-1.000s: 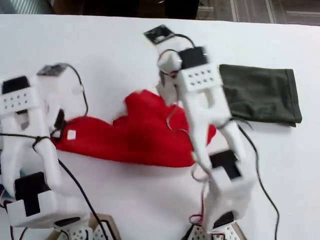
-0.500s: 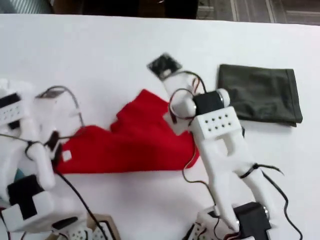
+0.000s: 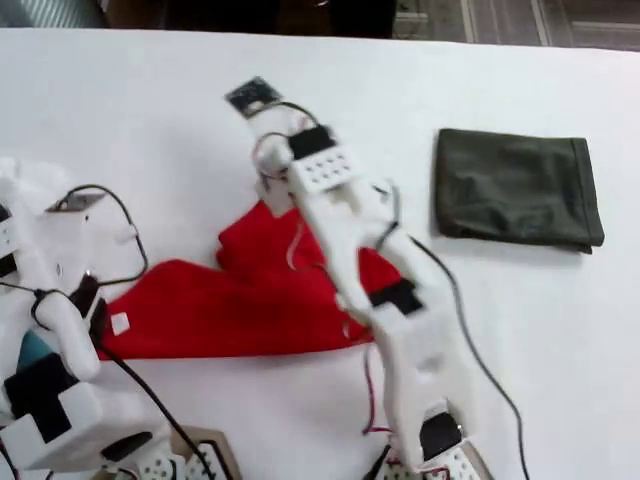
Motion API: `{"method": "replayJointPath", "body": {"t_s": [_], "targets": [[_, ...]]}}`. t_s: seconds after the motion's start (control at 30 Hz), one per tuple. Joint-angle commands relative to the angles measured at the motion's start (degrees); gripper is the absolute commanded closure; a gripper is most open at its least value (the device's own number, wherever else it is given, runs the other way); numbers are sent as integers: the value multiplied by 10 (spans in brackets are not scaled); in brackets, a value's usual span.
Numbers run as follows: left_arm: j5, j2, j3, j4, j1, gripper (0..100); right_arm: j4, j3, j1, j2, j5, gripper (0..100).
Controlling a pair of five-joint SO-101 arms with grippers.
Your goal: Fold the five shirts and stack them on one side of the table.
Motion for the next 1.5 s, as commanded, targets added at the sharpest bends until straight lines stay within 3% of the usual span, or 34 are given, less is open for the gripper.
{"method": "replayJointPath", "body": {"t_s": [0.0,0.3,0.53,0.6,0.7,0.8,1.03,1.2,1.47], "targets": [[-2,-20,-1,-4,-7,974,39,-217,-4,124,-5,808],[-2,-21,-1,-4,-7,974,112,-498,8,330,-2,807],[-2,-21,-1,-6,-6,974,131,-508,7,356,-2,813],[-2,-21,-2,-8,-5,974,140,-509,7,356,-2,852],[-2,-21,-3,-8,-5,974,142,-513,15,353,-1,988],[-3,-20,-2,-9,-5,974,148,-518,26,348,-1,981],[-2,-20,-15,-9,14,974,236,-594,75,298,-4,978],[2,-21,-68,-4,69,973,243,-573,124,196,-5,978],[76,-21,-226,25,129,974,244,-470,163,-27,-5,979]]}}
